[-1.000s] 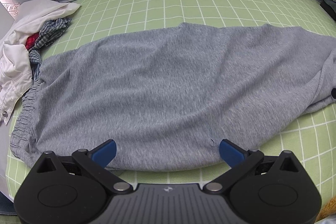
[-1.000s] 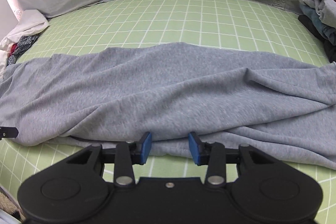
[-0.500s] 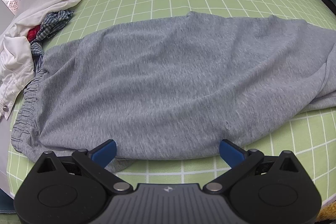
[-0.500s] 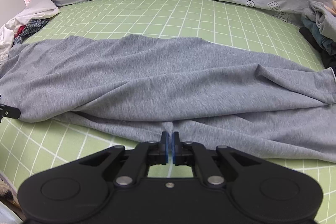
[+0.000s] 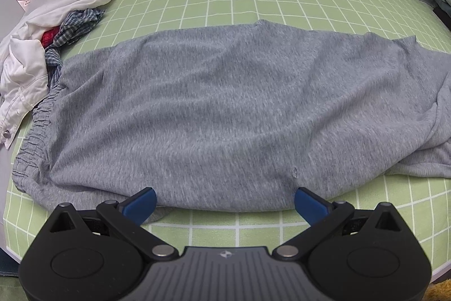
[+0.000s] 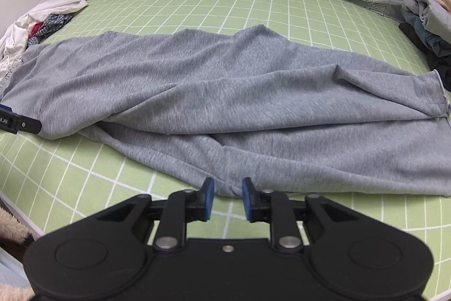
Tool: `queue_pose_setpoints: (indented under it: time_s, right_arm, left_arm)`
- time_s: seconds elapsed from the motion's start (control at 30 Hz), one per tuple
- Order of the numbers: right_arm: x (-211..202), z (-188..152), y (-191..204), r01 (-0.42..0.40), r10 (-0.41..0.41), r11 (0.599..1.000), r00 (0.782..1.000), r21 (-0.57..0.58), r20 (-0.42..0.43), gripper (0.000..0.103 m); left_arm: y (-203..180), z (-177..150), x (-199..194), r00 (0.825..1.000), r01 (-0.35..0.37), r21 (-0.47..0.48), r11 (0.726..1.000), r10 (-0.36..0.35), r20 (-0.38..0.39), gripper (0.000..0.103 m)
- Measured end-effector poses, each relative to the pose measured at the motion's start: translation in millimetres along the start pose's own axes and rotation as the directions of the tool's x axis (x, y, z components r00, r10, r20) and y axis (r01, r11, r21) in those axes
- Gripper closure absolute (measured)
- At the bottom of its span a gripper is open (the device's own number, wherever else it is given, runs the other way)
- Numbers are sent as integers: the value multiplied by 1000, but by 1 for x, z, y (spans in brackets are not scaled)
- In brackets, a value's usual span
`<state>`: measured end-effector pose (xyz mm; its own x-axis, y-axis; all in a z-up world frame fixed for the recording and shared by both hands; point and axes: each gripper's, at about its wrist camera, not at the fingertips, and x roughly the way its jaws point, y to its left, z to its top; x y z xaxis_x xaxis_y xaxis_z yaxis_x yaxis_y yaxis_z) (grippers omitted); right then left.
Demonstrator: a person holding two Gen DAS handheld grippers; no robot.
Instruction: Fold clothes
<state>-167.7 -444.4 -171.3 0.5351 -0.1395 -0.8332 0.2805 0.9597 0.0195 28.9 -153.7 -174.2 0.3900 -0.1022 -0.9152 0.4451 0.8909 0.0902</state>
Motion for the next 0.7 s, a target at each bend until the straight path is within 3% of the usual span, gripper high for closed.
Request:
queue_pose_setpoints:
  time_s: [0.13, 0.27, 0.43, 0.63, 0.7]
  right_arm:
    - [-17, 7, -37, 42, -53, 991, 995, 124, 86, 68]
    - [-11, 13, -74, 92, -110, 976, 991, 200, 81, 68]
    - [15, 6, -121, 126, -127, 937, 992, 327, -18, 69]
    - [9, -14, -159, 291, -261, 886, 956, 360, -132, 66]
    - [2, -12, -172, 335, -318, 863, 942, 379, -108, 66]
  left_arm:
    - [-6, 9, -5, 1000, 6, -35, 999, -5, 31, 0]
    - [-13, 23, -7, 998, 5, -74, 997, 0, 62, 0]
    - [-25, 42, 0, 997, 1, -75, 997, 4, 73, 0]
    - [-31, 62, 16, 998, -7, -77, 997, 12, 68, 0]
    - [-34, 70, 23, 998, -17, -72, 997, 22, 61, 0]
